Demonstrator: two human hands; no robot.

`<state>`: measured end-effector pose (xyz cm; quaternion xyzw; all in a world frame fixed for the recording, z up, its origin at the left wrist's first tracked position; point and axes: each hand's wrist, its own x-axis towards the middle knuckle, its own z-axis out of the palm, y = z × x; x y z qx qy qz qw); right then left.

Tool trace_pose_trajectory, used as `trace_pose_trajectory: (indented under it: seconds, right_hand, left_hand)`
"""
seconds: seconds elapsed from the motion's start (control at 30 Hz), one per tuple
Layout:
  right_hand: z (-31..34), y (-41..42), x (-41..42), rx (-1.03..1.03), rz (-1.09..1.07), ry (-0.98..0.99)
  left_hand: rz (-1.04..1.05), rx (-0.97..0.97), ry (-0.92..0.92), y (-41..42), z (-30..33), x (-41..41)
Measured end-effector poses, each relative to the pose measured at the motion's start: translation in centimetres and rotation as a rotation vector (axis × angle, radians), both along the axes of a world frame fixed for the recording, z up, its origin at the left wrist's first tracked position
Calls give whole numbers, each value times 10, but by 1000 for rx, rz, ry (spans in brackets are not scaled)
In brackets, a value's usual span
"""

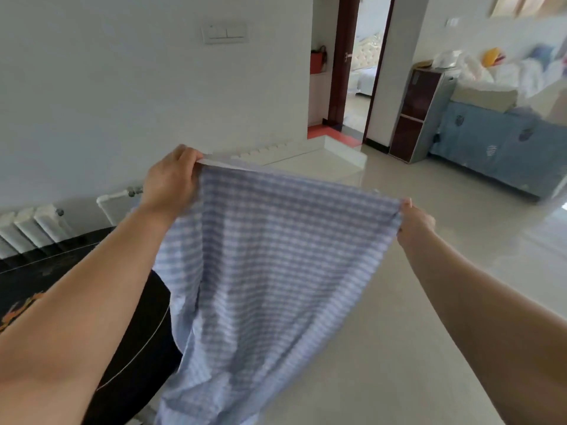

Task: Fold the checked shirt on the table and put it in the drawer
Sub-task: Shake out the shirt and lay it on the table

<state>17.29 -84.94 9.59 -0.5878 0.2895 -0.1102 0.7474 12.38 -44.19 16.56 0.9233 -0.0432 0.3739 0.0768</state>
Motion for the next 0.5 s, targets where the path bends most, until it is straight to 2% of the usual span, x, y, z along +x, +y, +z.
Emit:
trace_pose_trajectory:
  seconds: [0.1, 0.2, 0.37, 0.5]
  right_hand:
    - [12, -5, 7, 40, -29, 2]
    - [25, 1, 12, -23, 16, -63]
    - [14, 8, 10, -19, 38, -56]
    - [-20, 16, -3, 32, 42, -32]
  left_hand:
    - [-20, 178, 203, 23, -22, -4]
    - [0, 196, 300, 42, -33, -15]
    - [-13, 102, 328, 46, -21, -26]
    - [-98, 218, 213, 44, 0, -32]
